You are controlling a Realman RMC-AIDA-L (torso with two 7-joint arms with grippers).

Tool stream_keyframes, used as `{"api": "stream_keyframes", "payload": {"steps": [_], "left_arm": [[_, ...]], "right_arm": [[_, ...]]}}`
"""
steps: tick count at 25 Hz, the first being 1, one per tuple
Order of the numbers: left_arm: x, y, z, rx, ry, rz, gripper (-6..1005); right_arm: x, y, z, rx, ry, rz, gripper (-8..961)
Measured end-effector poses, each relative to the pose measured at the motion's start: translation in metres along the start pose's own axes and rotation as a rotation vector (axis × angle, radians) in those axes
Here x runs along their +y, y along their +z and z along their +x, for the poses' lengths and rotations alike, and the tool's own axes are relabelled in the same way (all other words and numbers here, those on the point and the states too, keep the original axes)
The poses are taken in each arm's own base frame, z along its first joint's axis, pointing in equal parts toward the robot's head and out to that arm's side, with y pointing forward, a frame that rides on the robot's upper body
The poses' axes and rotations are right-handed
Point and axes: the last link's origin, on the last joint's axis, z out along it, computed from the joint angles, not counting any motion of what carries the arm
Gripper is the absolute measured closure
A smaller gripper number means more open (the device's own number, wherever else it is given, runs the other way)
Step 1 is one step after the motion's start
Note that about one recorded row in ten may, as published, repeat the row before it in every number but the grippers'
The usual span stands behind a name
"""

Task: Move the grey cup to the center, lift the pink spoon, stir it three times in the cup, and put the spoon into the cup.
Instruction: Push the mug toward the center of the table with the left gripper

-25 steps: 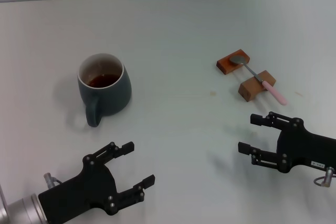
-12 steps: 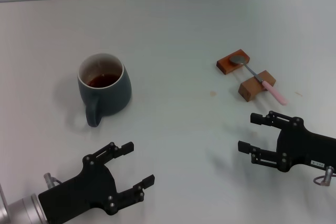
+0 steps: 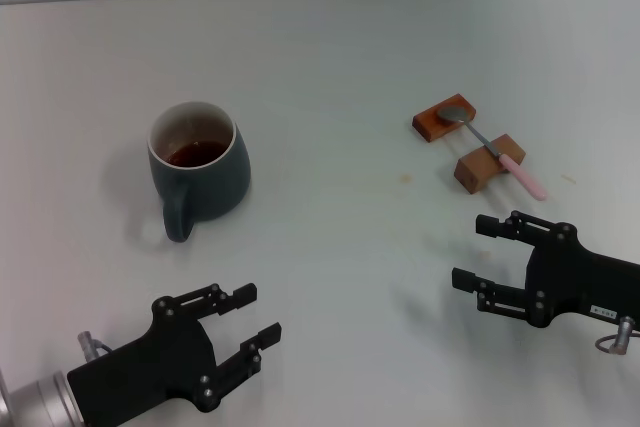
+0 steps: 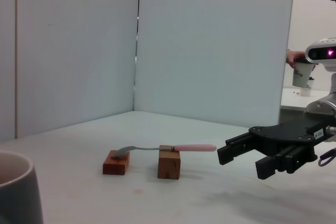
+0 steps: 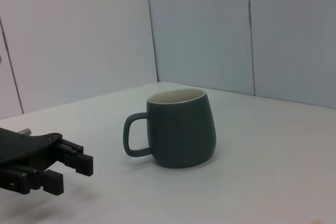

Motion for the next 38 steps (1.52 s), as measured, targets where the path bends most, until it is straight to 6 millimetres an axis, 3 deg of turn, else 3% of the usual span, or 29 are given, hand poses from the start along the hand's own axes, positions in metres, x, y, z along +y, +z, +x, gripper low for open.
{"api": "stream_keyframes", "payload": {"steps": [5, 16, 19, 22, 23, 24, 26, 27, 28, 32, 38], "left_arm": [[0.000, 0.001, 0.000, 0.001, 0.002, -0.007, 453], [0.001, 0.003, 0.001, 0.008, -0.005, -0.009, 916], [-0.001, 0.002, 0.010, 0.073, -0.020, 0.021, 1001], [-0.016, -0.006, 0.034, 0.252, -0.023, 0.136, 1000], [-0.016, -0.006, 0.034, 0.252, -0.023, 0.136, 1000], [-0.029, -0.011, 0.042, 0.311, -0.010, 0.231, 999], [-0.038, -0.015, 0.045, 0.332, 0.001, 0.293, 998], [-0.055, -0.022, 0.047, 0.345, 0.034, 0.423, 998], [-0.055, -0.022, 0.047, 0.345, 0.034, 0.423, 998], [-0.086, -0.030, 0.046, 0.236, 0.241, 0.610, 996], [-0.102, -0.028, 0.035, 0.062, 0.403, 0.664, 994]], "right_arm": [[0.000, 0.000, 0.000, 0.000, 0.001, 0.000, 201], [0.001, 0.000, 0.001, 0.001, 0.003, 0.000, 201], [0.001, 0.000, 0.001, 0.001, 0.003, 0.000, 201], [0.001, 0.000, 0.001, 0.001, 0.003, 0.000, 201], [0.001, 0.000, 0.001, 0.001, 0.003, 0.000, 201], [0.001, 0.000, 0.001, 0.001, 0.003, 0.000, 202], [0.001, -0.001, 0.001, 0.001, 0.004, 0.001, 202], [0.001, -0.001, 0.001, 0.002, 0.005, 0.002, 202], [0.001, -0.001, 0.001, 0.002, 0.005, 0.002, 202], [0.002, -0.002, 0.002, 0.001, 0.009, 0.003, 202], [0.003, -0.003, 0.003, -0.002, 0.013, 0.004, 202]]}}
